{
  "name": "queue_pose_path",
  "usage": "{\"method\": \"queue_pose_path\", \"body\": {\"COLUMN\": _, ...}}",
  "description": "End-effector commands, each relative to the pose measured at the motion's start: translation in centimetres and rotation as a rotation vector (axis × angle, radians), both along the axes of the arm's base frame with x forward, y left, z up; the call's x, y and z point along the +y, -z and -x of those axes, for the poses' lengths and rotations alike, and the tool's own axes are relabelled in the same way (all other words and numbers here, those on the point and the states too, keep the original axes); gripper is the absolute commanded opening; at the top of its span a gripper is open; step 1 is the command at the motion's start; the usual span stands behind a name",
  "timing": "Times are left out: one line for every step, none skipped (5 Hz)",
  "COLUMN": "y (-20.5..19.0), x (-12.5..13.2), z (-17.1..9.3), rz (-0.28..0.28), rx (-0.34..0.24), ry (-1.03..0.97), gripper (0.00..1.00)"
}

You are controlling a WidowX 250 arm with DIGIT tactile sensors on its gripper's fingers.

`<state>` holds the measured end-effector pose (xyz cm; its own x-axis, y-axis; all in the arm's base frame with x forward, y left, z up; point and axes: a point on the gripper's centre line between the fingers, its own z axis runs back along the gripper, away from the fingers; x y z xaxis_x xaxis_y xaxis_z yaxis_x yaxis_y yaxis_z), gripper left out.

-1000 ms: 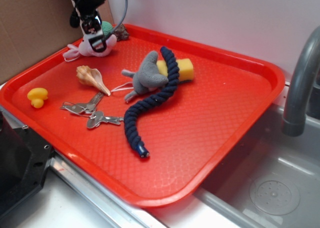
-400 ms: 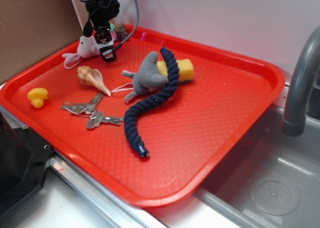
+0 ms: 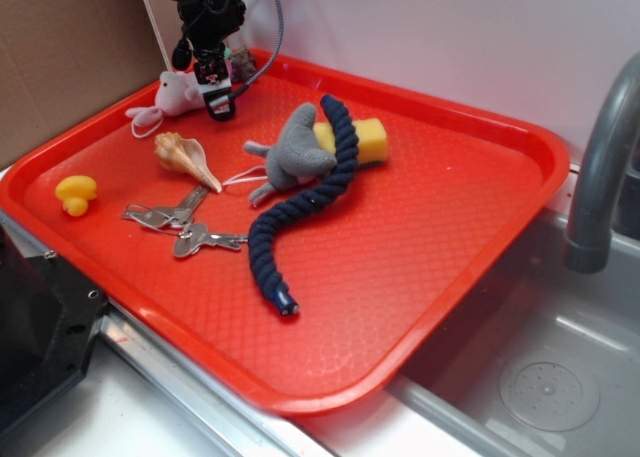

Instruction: Grab the pink bunny.

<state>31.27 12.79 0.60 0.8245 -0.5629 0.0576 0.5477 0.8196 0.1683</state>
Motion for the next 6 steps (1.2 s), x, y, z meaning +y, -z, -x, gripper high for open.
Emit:
{"method": "queue_pose_path", "body": {"y": 1.3, "x": -1.3, "z": 0.8, "rz": 0.012, "rx": 0.008, "ry": 0.027, "gripper": 0.0}}
{"method": "queue_pose_path", "body": {"y": 1.1, "x": -1.2, "z": 0.9, "rz": 0.009, "rx": 0.003, "ry": 0.025, "gripper": 0.0}}
{"method": "queue_pose_path", "body": {"y": 0.6, "x": -1.2, "z": 1.1, "rz": 0.006, "rx": -0.008, "ry": 0.022, "gripper": 0.0}}
{"method": "queue_pose_path", "body": {"y": 0.2, "x": -1.4, "z": 1.3, "rz": 0.001, "rx": -0.018, "ry": 0.021, "gripper": 0.0}}
{"method": "queue_pose_path", "body": {"y": -0.1, "x": -1.5, "z": 1.5, "rz": -0.001, "rx": -0.032, "ry": 0.018, "gripper": 0.0}}
{"method": "queue_pose_path", "body": {"y": -2.8, "x": -2.2, "z": 3.0, "rz": 0.037, "rx": -0.046, "ry": -0.031, "gripper": 0.0}}
